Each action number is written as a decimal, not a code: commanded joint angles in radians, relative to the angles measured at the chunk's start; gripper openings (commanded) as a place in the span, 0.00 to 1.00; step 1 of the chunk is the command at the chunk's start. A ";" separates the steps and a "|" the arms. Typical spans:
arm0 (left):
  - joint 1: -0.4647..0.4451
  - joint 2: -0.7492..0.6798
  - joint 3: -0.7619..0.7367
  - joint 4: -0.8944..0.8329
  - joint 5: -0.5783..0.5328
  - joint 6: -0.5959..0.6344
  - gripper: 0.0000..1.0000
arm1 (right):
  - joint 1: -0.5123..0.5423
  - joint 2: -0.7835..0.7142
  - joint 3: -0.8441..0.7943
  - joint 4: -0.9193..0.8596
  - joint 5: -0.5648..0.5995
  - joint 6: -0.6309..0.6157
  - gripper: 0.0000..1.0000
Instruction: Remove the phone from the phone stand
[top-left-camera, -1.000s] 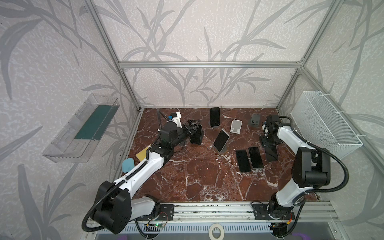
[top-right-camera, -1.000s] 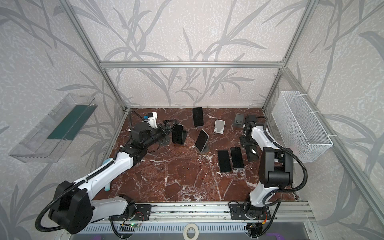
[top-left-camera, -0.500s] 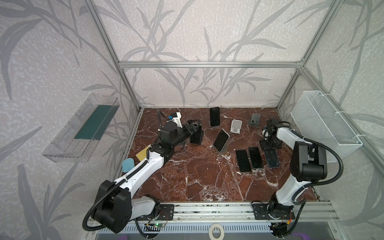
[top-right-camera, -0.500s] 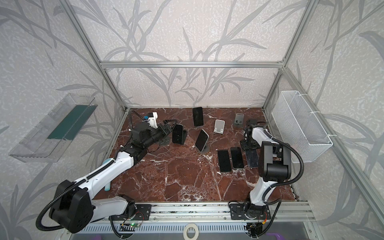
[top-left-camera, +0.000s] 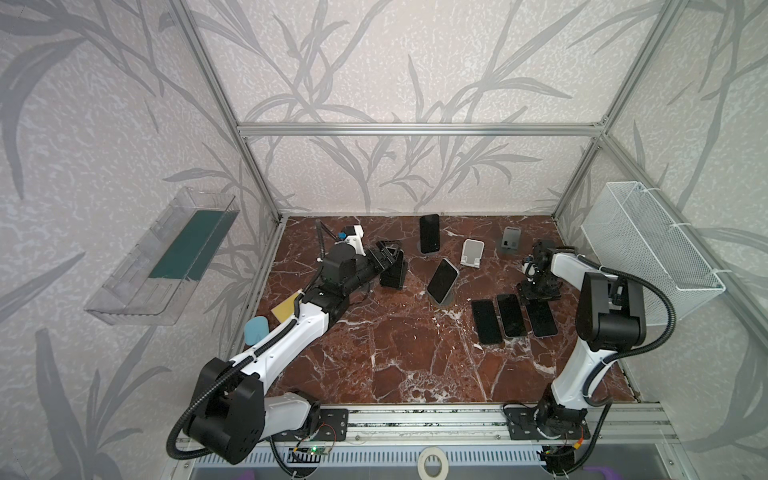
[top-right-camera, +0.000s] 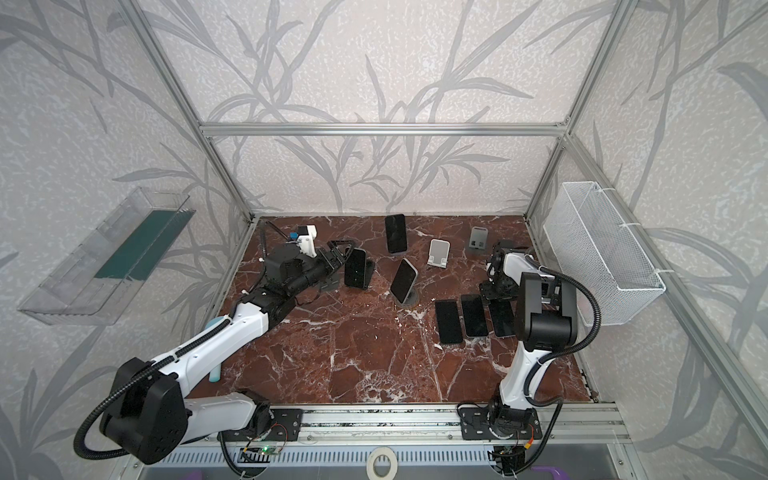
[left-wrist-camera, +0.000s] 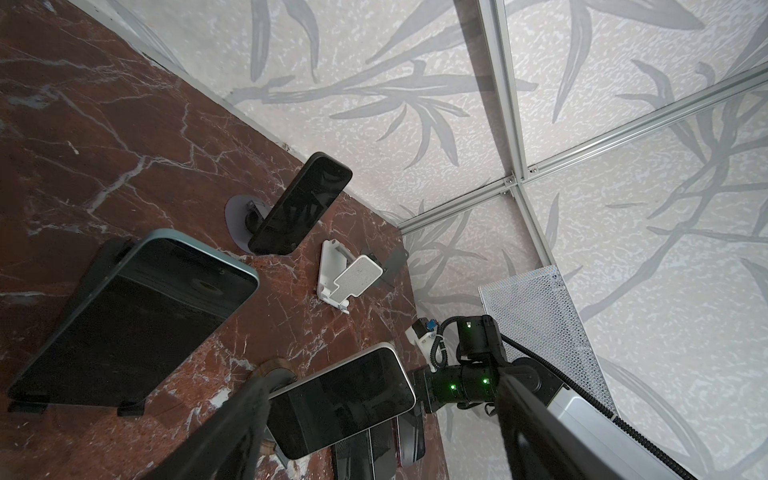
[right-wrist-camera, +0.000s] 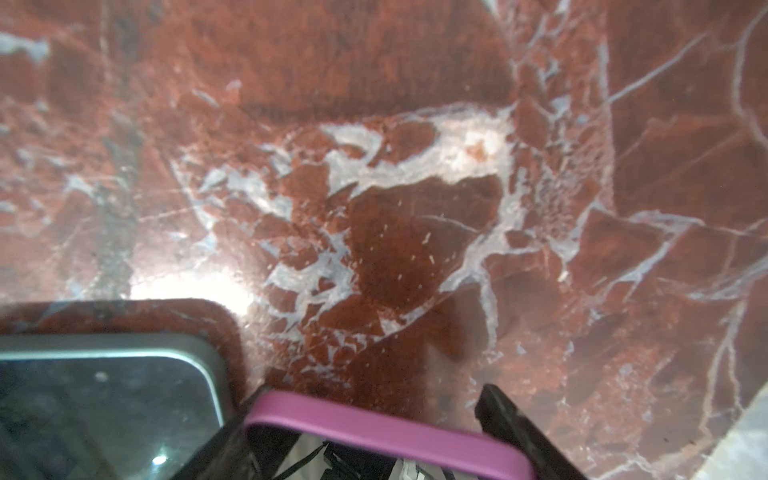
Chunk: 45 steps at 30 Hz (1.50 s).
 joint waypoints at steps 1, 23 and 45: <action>0.006 0.009 0.008 0.019 0.010 -0.001 0.86 | -0.020 0.042 0.023 -0.009 -0.030 0.002 0.75; 0.032 -0.019 0.009 0.018 0.007 0.014 0.86 | -0.021 0.043 0.033 0.001 -0.075 0.029 0.80; 0.082 -0.029 0.032 -0.096 -0.076 0.089 0.86 | 0.085 -0.524 -0.023 0.123 0.052 0.313 0.88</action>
